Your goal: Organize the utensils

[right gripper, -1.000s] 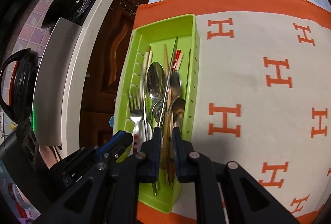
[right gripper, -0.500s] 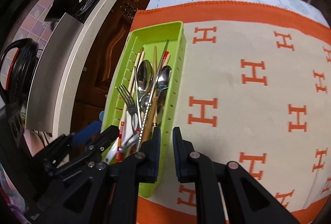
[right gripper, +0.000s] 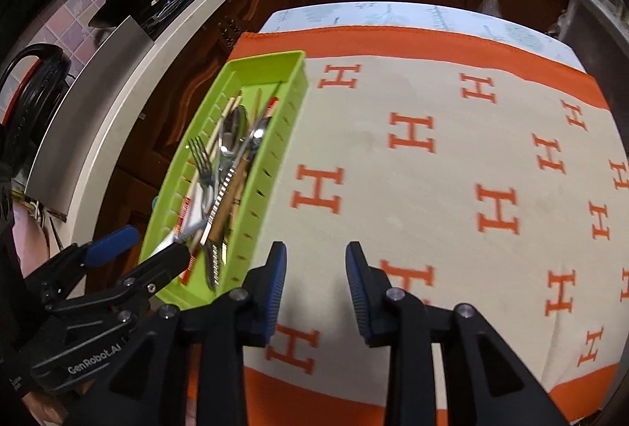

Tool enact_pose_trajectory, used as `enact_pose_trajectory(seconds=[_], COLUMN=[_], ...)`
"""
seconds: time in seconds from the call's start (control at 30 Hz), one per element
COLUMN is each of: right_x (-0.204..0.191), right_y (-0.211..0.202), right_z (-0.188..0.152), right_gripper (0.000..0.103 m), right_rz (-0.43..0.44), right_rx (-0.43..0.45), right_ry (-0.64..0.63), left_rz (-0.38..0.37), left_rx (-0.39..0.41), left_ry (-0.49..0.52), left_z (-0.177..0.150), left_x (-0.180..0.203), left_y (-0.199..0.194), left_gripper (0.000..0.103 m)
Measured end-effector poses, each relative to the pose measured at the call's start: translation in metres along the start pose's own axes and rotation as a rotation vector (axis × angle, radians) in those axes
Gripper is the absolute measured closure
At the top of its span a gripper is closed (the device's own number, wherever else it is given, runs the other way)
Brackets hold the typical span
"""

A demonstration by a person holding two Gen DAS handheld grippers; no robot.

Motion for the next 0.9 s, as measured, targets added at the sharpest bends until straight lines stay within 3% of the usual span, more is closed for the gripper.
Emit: enact_pose_trajectory(seconds=[0.2,0.37,0.63,0.9], right_x=[0.017,0.032,0.043,0.044], right_y=[-0.030,-0.071,-0.133,-0.161], right_z=[-0.028,-0.043,-0.053,-0.059], right_gripper=[0.071,0.067,0.059,0.054], right_rz=[-0.042,-0.061,-0.040,-0.091], right_rx=[0.065,0.156,0.279,0.383], right_ry=[0.005,0.003,-0.010,0.003], left_rz=[-0.011,0.002,-0.012,-0.033], left_rx=[0.030,0.122,0.261,0.313], left_ry=[0.009,0.022,0.028,0.058], left_z=[-0.021,-0.032,-0.037,-0.046], left_x=[0.023,0.050,0.094,0.127], left_y=[-0.017,-0.049,-0.104,-0.133], left_gripper=[0.027,0.027,0.020,0.020])
Point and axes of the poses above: each gripper's, at about its wrist camera, not at the fingertips, and y roughly the way its jaws point, x to its right, z to its top, the point moved 4 cm from there along y, roughly the way its jaws point, and after that the axes turned 11 degrees about -y, right-handed, at the moved point
